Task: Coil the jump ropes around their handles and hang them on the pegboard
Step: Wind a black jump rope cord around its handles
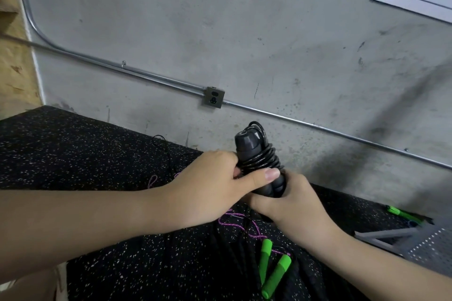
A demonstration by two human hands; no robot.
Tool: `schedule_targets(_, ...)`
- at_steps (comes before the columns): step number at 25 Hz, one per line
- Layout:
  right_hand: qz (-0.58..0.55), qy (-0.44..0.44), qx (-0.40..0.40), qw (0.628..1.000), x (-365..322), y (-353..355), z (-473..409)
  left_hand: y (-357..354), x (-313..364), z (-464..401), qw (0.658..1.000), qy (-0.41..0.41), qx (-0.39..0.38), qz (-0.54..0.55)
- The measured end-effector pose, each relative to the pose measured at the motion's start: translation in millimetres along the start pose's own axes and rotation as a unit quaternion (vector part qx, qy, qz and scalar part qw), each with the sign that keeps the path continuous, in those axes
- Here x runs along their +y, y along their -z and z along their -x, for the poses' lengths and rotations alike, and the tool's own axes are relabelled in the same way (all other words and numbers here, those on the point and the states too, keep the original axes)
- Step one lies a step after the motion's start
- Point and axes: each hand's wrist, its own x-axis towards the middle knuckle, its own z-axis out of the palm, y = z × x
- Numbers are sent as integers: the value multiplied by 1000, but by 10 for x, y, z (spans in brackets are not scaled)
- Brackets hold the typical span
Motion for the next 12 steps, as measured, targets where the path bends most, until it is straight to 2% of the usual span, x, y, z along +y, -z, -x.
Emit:
schedule_targets(3,33,-11,-27,999,11,34,-23,8,-68,-23,1000,-6,-4,25)
schedule_targets(5,-54,-66,-129,988,-66,153,-22,68,-85,-34,995,3,-31,90)
schedule_targets(7,-227,-167,-268,921,-143,257,33,142,-107,-5,988,-5,-66,137)
schedule_targets(8,-291,-194,-314,883,-156,290,63,163,-101,7,987,-22,-79,140)
schedule_targets(9,-315,-198,-342,863,-144,307,77,165,-101,13,986,-37,-93,135)
schedule_targets(10,-300,-188,-357,864,-140,308,83,159,-117,16,984,-44,-98,141)
schedule_targets(12,-221,-156,-350,897,-151,289,80,146,-138,-1,987,-25,-88,135)
